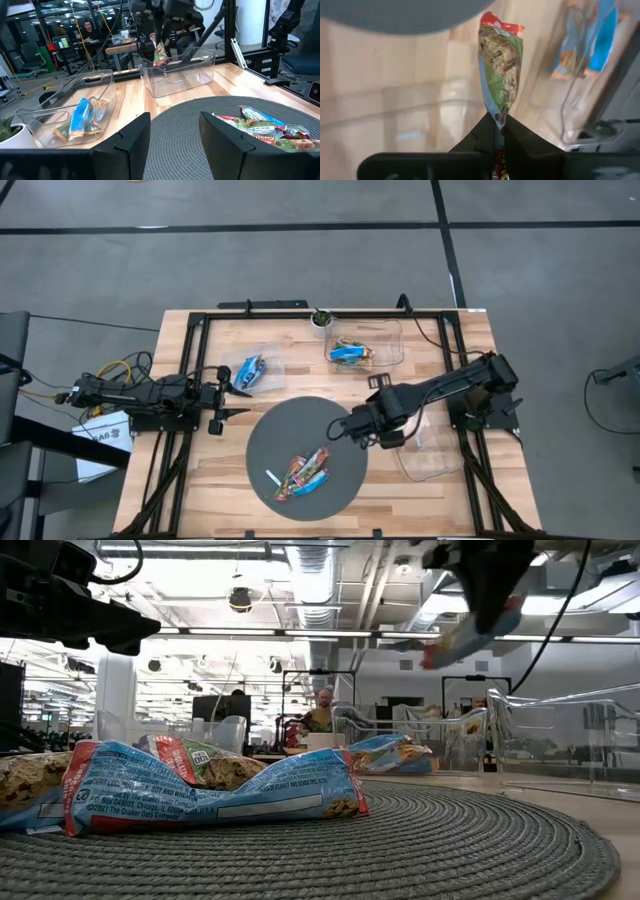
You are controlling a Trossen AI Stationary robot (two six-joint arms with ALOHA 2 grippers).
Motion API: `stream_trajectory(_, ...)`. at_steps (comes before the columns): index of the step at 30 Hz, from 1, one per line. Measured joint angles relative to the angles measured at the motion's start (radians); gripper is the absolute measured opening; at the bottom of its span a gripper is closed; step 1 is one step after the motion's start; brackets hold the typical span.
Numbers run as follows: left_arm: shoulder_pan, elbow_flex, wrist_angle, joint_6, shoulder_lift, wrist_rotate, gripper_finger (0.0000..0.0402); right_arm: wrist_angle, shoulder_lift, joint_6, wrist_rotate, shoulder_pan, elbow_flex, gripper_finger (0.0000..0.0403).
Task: Pick and place Granola Bars by type
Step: Put the red granola bar into the bottom transparent bin
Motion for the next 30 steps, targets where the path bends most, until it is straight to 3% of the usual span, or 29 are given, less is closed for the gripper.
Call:
stream_trajectory(6,0.0,0.0,-0.001,0.0,0.0,0.0,0.0163,0.009,-0.074,0.038,-0.047,0.007,-0.081,0.0014)
stream_trajectory(18,0.0,0.0,0.0,0.0,0.0,0.0,0.0163,0.006,-0.313,0.205,-0.069,-0.023,-0.372,0.0014)
stream_trajectory(25,0.0,0.0,0.0,0.0,0.0,0.0,0.0163,0.032,-0.337,0.236,-0.119,-0.002,-0.455,0.0015)
stream_trajectory(30,0.0,0.0,0.0,0.0,0.0,0.0,0.0163,0.083,-0.337,0.169,-0.118,0.031,-0.499,0.0017)
